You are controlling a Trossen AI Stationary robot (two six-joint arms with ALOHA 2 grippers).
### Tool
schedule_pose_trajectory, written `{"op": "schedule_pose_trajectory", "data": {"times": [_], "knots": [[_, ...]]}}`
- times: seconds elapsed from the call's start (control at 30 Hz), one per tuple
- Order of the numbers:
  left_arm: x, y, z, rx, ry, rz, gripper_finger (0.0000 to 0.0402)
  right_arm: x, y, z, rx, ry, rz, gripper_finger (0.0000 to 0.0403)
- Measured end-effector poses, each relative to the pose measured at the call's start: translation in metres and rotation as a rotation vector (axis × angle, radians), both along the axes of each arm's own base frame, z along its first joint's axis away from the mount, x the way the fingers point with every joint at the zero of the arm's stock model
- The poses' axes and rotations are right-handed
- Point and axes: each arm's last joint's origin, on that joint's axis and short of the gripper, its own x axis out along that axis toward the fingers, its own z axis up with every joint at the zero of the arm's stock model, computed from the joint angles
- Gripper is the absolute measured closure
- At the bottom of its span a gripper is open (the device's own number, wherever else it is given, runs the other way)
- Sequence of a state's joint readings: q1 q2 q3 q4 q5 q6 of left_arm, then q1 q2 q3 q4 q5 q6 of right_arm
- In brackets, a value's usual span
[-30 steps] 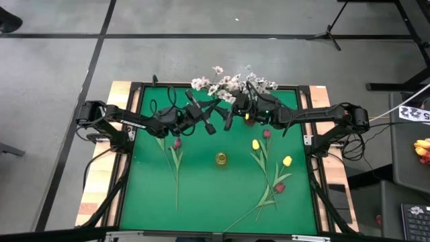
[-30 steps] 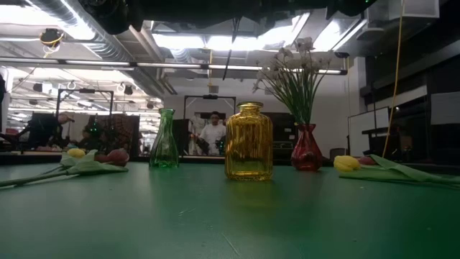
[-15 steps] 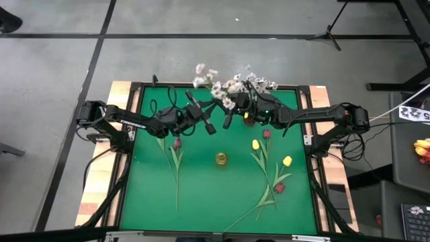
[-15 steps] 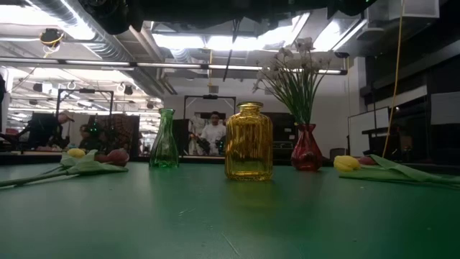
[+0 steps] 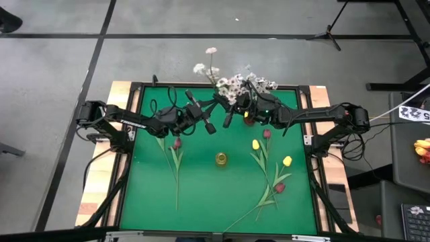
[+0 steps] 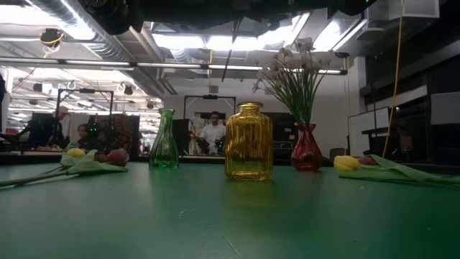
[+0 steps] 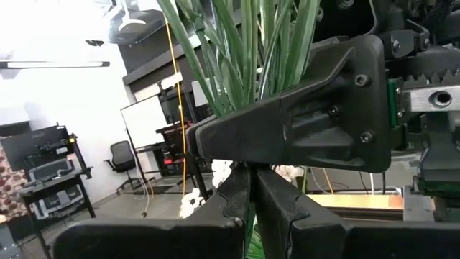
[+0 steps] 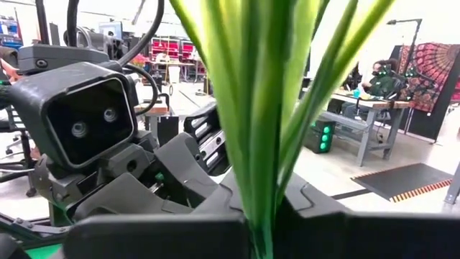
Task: Sort flowers into vase by color
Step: Put the white flower into the red vase
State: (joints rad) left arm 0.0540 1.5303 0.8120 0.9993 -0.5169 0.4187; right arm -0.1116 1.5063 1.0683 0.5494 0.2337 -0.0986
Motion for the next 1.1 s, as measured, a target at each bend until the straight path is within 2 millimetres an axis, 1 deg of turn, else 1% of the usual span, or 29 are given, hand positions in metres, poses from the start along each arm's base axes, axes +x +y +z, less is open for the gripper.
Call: {"op": "schedule_pose_trajectory", "data": {"times": [0.07,0.17,0.3,0.47,0.63,0.87,1.0,1.1], "knots": [[0.000,0.000,-0.001,0.000,0.012,-0.001,0.0375,0.000,0.000,0.000,0.001,0.003,0.000,0.0394],[0.001,0.000,-0.004,-0.001,0.042,-0.003,0.0347,0.000,0.000,-0.002,0.002,0.016,-0.003,0.0393],[0.002,0.000,-0.007,-0.002,0.082,-0.011,0.0296,0.000,-0.001,-0.004,0.008,0.038,-0.036,0.0392],[0.002,-0.001,-0.009,-0.001,0.108,-0.019,0.0226,0.000,-0.001,-0.004,0.008,0.038,-0.037,0.0395],[0.001,-0.005,-0.008,-0.005,0.130,-0.031,0.0176,0.000,-0.001,-0.005,0.009,0.039,-0.044,0.0394],[-0.008,-0.007,0.002,-0.019,0.136,-0.012,0.0144,0.000,-0.002,-0.005,0.010,0.044,-0.056,0.0396],[-0.010,-0.007,0.003,-0.046,0.154,-0.015,0.0137,0.000,-0.002,-0.005,0.012,0.046,-0.073,0.0396],[-0.012,-0.007,0.003,-0.048,0.170,-0.010,0.0137,-0.003,-0.002,-0.001,0.006,0.041,-0.074,0.0396]]}}
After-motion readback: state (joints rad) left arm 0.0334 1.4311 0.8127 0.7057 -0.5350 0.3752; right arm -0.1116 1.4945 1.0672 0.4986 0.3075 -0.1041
